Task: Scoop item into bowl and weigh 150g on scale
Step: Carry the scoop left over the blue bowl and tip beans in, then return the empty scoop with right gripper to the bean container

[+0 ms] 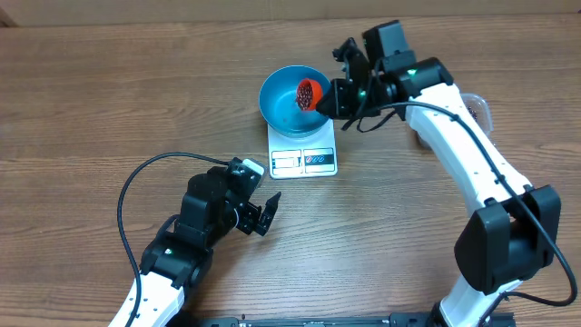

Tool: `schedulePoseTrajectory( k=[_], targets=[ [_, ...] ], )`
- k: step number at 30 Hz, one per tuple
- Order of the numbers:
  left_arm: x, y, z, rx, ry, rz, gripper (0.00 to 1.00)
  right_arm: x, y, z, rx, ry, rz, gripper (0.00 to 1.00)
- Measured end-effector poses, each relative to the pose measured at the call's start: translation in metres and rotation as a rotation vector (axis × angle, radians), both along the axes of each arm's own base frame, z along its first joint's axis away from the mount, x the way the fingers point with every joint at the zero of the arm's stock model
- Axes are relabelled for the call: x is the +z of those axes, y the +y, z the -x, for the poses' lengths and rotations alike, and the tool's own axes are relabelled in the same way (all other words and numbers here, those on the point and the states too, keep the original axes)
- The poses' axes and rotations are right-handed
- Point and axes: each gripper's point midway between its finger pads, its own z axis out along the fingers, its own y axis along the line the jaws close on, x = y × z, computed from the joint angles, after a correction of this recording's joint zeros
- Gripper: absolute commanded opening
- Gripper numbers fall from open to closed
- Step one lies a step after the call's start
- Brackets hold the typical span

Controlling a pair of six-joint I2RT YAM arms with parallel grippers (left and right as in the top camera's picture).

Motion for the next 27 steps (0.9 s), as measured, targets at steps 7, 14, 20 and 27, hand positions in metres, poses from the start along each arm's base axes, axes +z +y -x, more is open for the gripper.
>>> schedulePoseTrajectory(
  k=[7, 14, 20, 27],
  targets=[
    [0.000, 0.000, 0.000, 0.000, 0.000, 0.000, 1.00, -0.010, 0.004, -0.001, -0.005, -0.086, 0.174, 0.04],
    [0.000, 0.000, 0.000, 0.000, 0.000, 0.000, 1.00, -0.014, 0.003, -0.005, 0.012, -0.198, 0.349, 0.04],
    [0.000, 0.000, 0.000, 0.000, 0.000, 0.000, 1.00, -0.013, 0.008, -0.004, 0.074, -0.291, 0.475, 0.04],
    [0.000, 0.000, 0.000, 0.000, 0.000, 0.000, 1.00, -0.010, 0.015, -0.001, 0.137, -0.386, 0.605, 0.04]
  ],
)
